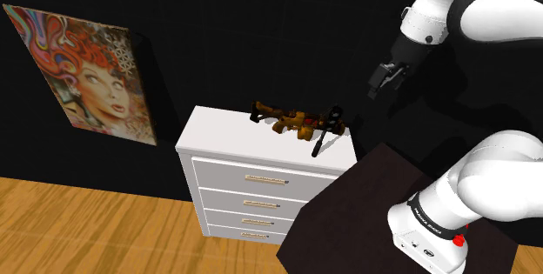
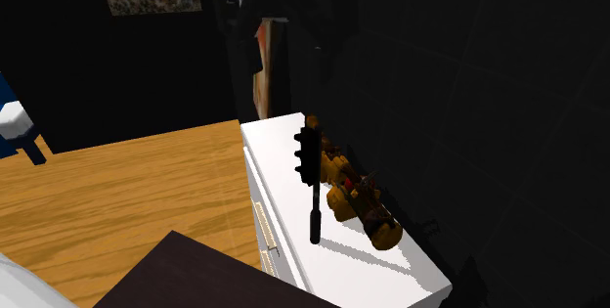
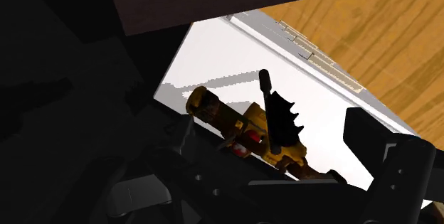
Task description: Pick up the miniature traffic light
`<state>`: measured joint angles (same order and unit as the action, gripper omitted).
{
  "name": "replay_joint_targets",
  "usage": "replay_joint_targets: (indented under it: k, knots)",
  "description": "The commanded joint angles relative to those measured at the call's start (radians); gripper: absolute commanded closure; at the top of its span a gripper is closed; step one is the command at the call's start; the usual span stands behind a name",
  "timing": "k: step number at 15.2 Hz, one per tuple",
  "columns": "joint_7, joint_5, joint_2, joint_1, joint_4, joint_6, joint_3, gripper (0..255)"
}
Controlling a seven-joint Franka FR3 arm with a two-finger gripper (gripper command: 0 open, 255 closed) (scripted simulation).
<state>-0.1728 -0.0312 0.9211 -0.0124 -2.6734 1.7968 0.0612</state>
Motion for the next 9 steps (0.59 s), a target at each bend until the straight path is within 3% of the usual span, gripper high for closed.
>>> replay_joint_targets:
  k: [1, 5, 9]
  knots:
    - [-0.044, 0.009, 0.006, -0.002, -0.073, 0.107, 0.025, 0]
    - [-0.137, 0.024, -0.022, -0.007, -0.205, 0.335, 0.083, 0]
    - [-0.246, 0.027, -0.126, -0.028, -0.299, 0.601, 0.159, 0]
